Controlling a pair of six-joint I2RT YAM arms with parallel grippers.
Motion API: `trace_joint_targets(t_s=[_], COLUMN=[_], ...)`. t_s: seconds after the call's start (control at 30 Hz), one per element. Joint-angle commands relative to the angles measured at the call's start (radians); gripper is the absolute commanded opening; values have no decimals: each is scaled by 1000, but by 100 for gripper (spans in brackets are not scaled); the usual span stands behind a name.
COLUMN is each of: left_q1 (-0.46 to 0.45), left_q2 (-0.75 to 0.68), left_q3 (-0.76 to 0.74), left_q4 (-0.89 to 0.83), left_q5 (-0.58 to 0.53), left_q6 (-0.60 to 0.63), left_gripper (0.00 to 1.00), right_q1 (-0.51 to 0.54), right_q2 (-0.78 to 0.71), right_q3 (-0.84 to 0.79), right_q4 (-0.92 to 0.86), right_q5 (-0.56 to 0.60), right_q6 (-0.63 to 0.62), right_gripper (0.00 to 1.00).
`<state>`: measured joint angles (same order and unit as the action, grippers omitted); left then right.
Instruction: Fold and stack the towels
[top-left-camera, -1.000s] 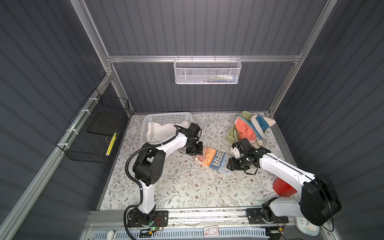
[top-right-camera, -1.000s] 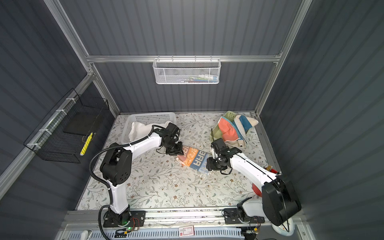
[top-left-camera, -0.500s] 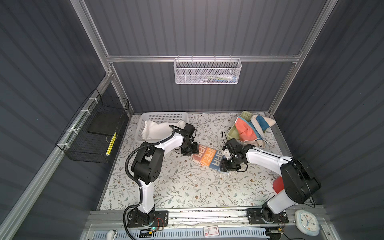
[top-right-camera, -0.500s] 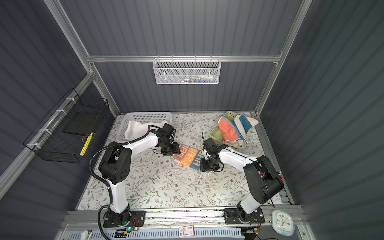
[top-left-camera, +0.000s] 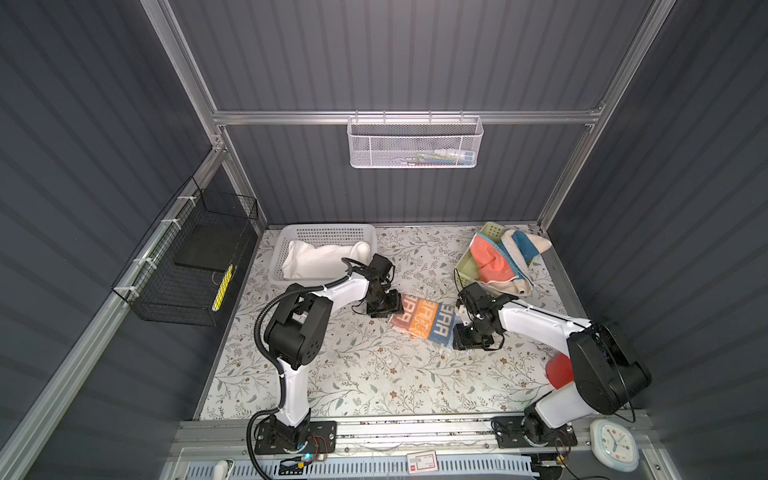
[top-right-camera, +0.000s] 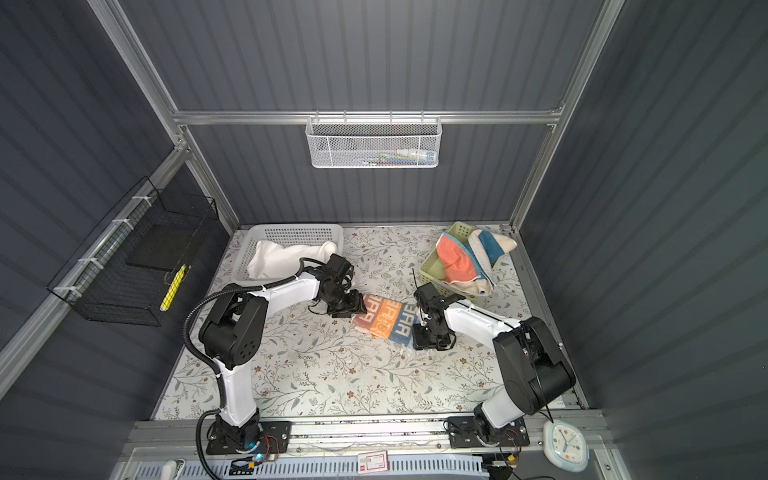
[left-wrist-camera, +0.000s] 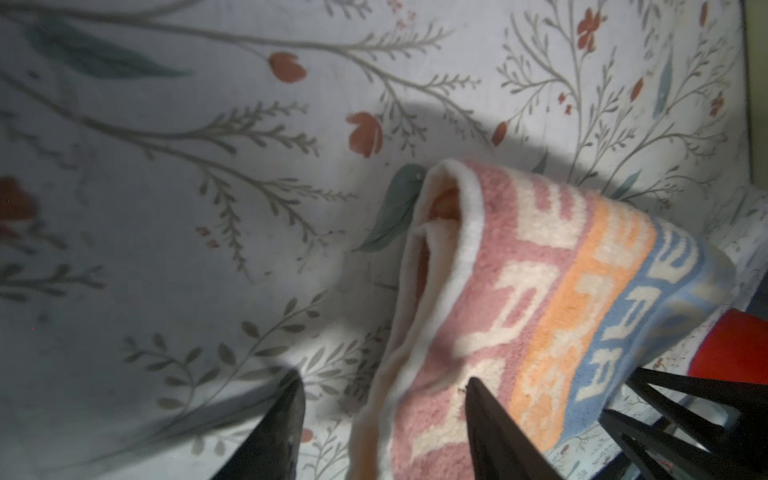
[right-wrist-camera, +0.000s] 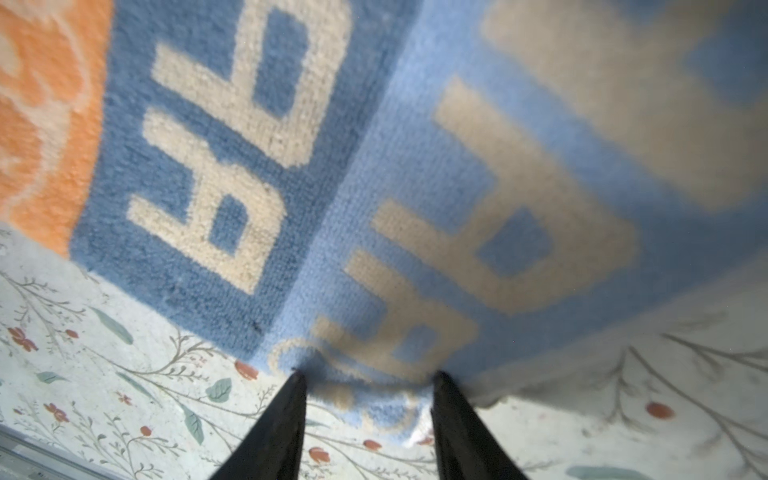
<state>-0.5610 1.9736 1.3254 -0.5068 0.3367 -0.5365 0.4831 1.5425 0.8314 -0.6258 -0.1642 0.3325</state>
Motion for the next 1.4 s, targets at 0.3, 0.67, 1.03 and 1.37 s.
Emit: trace_joint_targets(t_s=[0.3, 0.67, 1.03, 1.37], left_q1=[-50, -49, 74, 370], left_q2=[103, 51, 203, 175], left_q3=[-43, 183, 932, 1174], left_q4=[141, -45, -707, -807], left_q5=[112, 70, -80, -123], left_q6=[-138, -20, 268, 471], left_gripper=[42, 0, 0, 0], right_q1=[-7, -8, -8, -9], right_q2=[-18, -244, -198, -112], right_q3=[-6, 36, 81, 231], right_q4=[-52, -88, -96, -139], right_q5=[33, 80, 69, 75], right_q6=[-10, 9, 20, -20], right_gripper=[49, 58, 58, 57])
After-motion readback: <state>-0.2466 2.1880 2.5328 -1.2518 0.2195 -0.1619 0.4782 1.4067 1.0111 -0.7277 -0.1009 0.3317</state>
